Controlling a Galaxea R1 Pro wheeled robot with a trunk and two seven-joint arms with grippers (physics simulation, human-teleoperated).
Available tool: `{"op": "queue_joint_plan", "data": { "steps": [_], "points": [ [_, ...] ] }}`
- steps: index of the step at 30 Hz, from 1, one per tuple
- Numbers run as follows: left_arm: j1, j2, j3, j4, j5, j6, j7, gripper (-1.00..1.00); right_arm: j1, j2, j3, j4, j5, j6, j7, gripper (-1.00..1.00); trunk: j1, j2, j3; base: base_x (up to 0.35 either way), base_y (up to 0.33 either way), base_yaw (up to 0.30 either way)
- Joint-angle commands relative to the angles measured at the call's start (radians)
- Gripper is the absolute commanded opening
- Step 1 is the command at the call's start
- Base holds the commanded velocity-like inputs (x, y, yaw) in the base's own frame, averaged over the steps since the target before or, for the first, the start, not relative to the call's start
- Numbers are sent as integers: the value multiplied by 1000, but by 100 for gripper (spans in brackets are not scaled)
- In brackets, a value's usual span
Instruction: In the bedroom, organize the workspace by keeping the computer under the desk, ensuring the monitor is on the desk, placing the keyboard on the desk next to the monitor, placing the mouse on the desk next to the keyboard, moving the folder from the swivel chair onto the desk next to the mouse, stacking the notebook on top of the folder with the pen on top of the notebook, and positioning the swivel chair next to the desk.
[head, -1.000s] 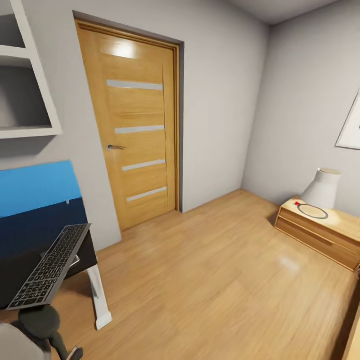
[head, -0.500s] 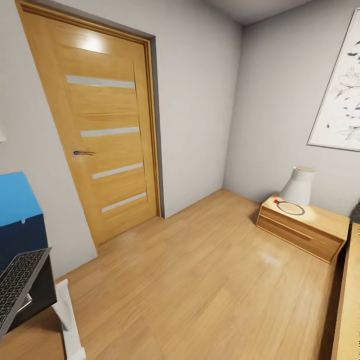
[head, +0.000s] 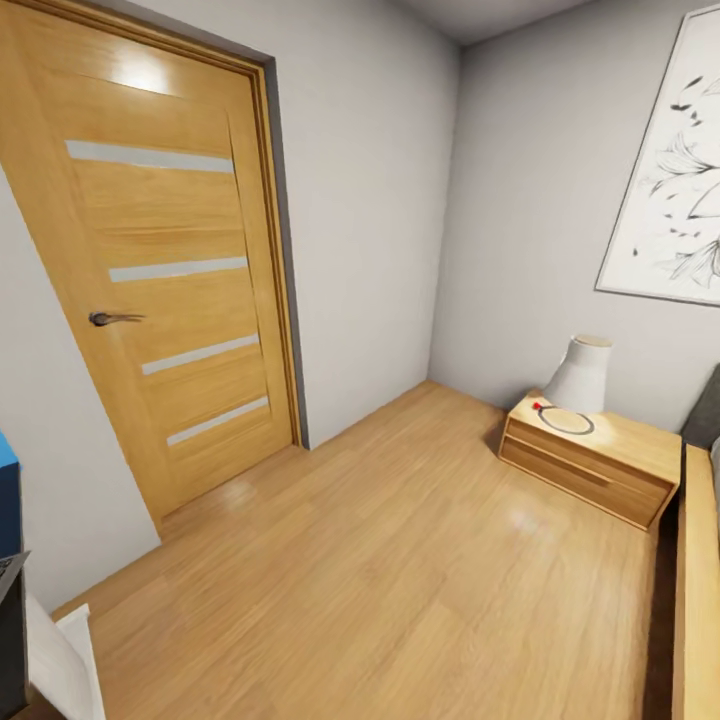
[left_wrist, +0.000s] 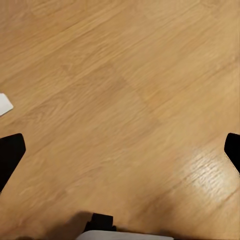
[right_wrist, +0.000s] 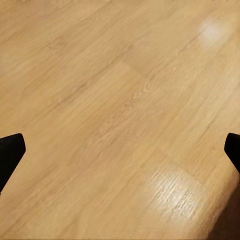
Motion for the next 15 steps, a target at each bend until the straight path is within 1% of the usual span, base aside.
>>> {"op": "queue_joint_plan", "data": {
  "steps": [1,15],
  "points": [
    [0,0,1,0,2,-2,1,100,-1,0,-2,1,1,-3,-1,100,1,-1,-1,322,0,-3],
    [0,0,1,0,2,-2,1,100,-1,0,-2,0,1,-3,-1,100,1,-1,-1,322,0,0]
  ]
}}
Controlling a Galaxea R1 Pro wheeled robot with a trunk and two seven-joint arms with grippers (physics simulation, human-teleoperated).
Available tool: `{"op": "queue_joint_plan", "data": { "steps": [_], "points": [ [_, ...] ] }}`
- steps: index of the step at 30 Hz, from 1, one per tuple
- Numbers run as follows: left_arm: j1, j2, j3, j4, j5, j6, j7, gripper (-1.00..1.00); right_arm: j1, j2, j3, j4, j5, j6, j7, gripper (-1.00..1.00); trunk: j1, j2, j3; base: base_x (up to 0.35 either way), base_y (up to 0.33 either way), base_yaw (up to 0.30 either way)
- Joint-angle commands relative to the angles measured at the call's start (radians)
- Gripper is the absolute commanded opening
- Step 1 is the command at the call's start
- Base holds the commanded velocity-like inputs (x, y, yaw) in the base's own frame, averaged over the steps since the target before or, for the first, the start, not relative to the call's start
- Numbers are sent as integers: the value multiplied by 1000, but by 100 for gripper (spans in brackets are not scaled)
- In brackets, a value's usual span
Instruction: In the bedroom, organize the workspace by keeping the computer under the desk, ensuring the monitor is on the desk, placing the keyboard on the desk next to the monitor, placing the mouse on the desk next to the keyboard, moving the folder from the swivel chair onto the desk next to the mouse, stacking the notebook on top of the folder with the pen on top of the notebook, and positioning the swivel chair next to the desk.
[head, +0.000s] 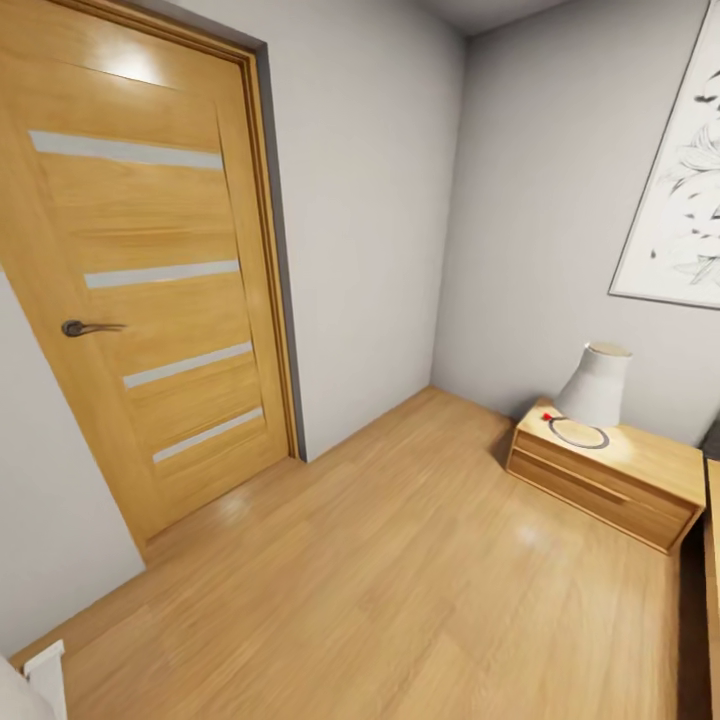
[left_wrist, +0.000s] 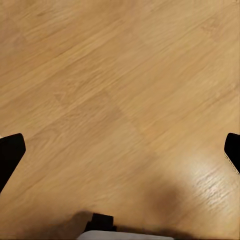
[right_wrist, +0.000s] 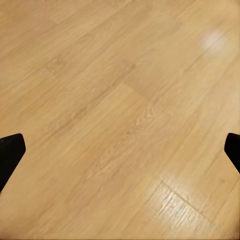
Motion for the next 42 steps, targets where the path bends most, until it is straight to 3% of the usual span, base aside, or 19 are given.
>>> {"op": "queue_joint_plan", "data": {
  "steps": [1,10,34,42],
  "points": [
    [0,0,0,0,2,-2,1,100,-1,0,-2,1,1,-3,-1,100,1,-1,-1,322,0,0],
    [0,-1,0,0,2,1,1,100,-1,1,-2,1,1,-3,-3,100,1,-1,-1,322,0,31],
    [0,-1,0,19,2,3,1,100,-1,1,-2,1,1,-4,-4,100,1,-1,-1,322,0,272],
    [0,-1,0,20,2,3,1,100,-1,3,-2,11,-1,-71,-11,100,1,-1,-1,322,0,285]
  ]
}}
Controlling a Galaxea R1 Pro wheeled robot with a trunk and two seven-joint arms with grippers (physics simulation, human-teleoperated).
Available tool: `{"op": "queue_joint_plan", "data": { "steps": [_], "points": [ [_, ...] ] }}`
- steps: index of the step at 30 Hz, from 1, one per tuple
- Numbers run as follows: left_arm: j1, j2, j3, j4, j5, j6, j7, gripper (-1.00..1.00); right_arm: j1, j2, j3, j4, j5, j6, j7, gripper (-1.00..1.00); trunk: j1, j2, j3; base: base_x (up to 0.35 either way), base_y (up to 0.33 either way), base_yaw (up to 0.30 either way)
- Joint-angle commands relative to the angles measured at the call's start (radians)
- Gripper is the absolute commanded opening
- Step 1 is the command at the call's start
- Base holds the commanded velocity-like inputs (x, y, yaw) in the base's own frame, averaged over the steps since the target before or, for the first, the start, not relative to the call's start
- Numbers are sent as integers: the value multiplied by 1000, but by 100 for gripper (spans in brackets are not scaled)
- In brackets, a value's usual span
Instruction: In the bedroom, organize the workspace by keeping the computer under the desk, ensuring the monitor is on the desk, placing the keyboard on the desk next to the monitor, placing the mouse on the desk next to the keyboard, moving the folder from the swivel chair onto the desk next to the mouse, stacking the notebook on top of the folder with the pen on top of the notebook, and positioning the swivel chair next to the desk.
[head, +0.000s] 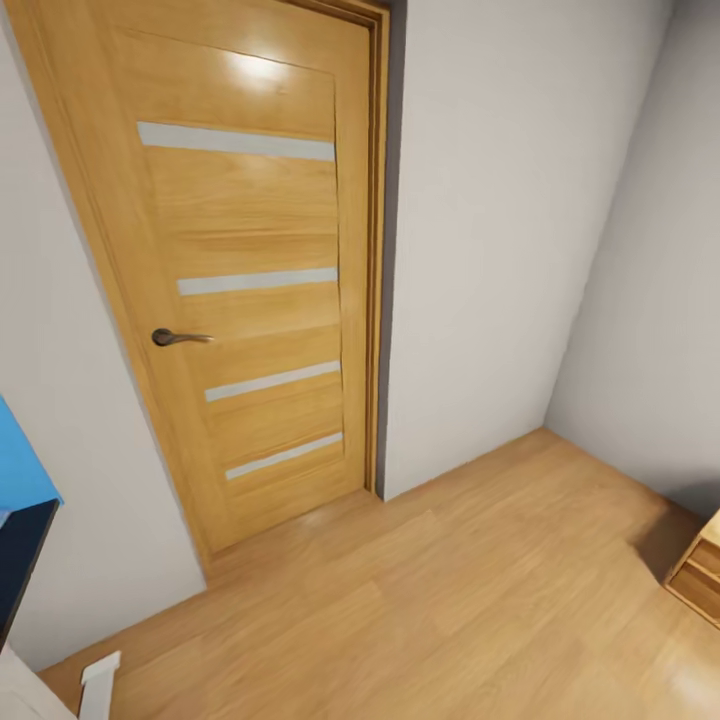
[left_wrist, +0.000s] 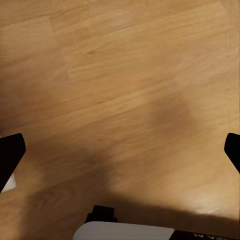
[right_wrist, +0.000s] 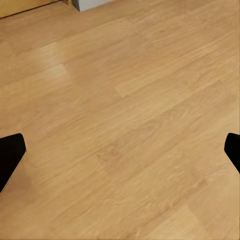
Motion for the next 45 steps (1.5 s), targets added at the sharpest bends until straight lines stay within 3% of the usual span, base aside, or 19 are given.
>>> {"op": "queue_joint_plan", "data": {
  "steps": [1,8,19,45],
  "points": [
    [0,0,1,-1,2,-2,1,100,0,1,-1,3,1,-6,-7,100,1,0,-1,322,0,286],
    [0,0,1,-1,1,-6,1,100,0,2,-1,7,0,-11,-34,100,1,0,-1,320,0,287],
    [0,0,2,-1,-1,-28,1,100,0,2,-1,7,-1,-11,-35,100,1,0,-1,54,-27,289],
    [0,1,1,2,0,-20,1,100,0,4,5,8,3,-13,-34,100,1,0,-1,0,-310,290]
  ]
}}
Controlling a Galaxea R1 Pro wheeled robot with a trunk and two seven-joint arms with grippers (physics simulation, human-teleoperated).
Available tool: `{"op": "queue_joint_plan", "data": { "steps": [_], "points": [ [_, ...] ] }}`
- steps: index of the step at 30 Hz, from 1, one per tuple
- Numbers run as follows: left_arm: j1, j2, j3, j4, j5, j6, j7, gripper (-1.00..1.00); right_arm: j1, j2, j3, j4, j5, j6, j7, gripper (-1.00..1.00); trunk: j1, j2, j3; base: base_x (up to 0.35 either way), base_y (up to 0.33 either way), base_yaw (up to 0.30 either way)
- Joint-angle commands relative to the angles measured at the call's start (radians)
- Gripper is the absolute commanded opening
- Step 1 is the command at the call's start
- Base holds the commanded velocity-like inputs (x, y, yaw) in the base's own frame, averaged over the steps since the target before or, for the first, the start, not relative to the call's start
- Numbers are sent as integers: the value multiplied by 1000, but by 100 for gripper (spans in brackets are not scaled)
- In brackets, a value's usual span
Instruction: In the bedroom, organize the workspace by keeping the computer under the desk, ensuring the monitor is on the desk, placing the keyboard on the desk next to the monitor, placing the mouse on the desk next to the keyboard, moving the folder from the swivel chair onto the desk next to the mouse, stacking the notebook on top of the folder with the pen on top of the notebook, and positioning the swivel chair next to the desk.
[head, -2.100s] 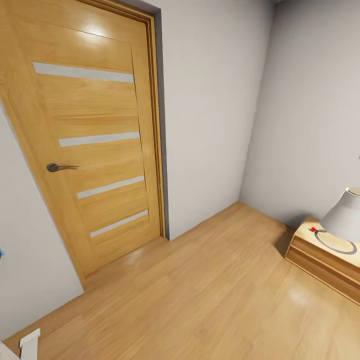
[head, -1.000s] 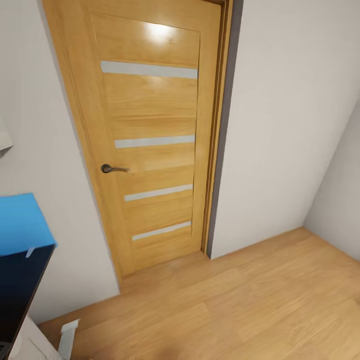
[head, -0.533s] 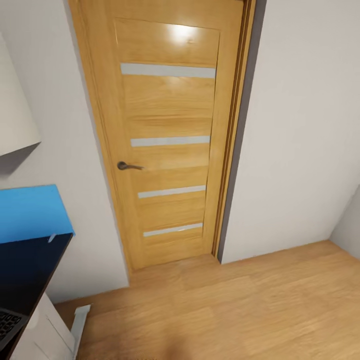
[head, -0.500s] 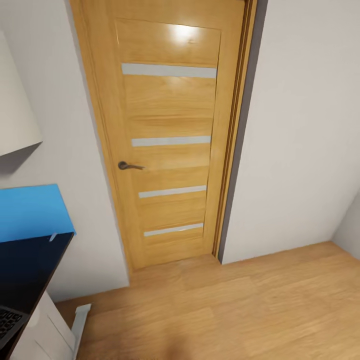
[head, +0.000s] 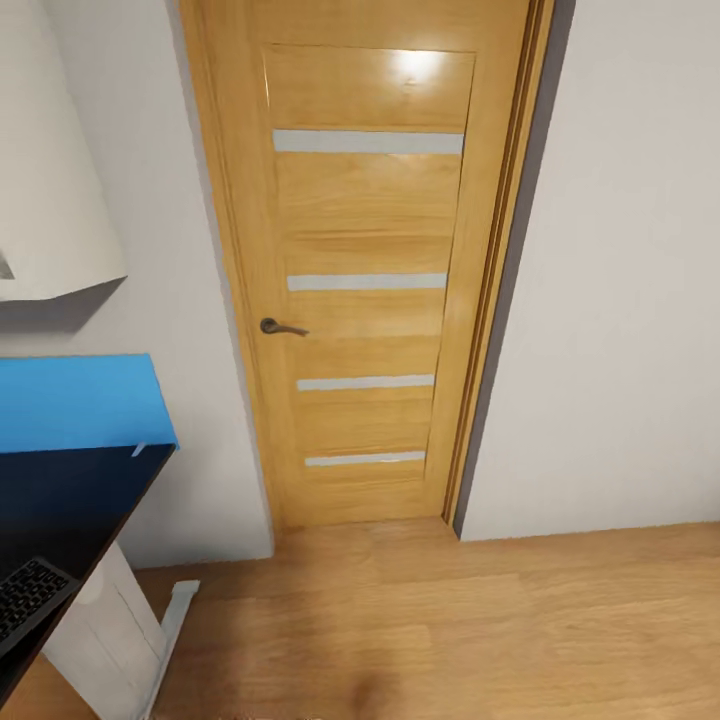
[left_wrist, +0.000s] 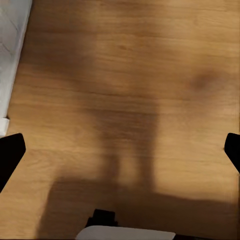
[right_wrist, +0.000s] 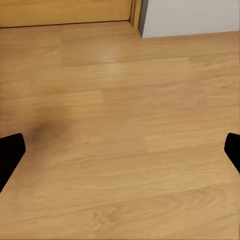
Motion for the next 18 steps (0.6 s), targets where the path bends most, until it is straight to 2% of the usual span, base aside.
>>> {"op": "queue_joint_plan", "data": {
  "steps": [1,6,18],
  "points": [
    [0,0,0,0,2,-2,1,100,0,0,-1,1,1,-3,-2,100,0,-1,-1,0,-313,290],
    [0,0,0,0,2,-3,1,100,0,0,-1,0,1,-3,-2,100,0,-1,-1,0,-157,290],
    [0,0,0,0,2,-3,1,100,0,1,-1,0,-1,-3,-1,100,0,-1,-1,0,-12,290]
  ]
}}
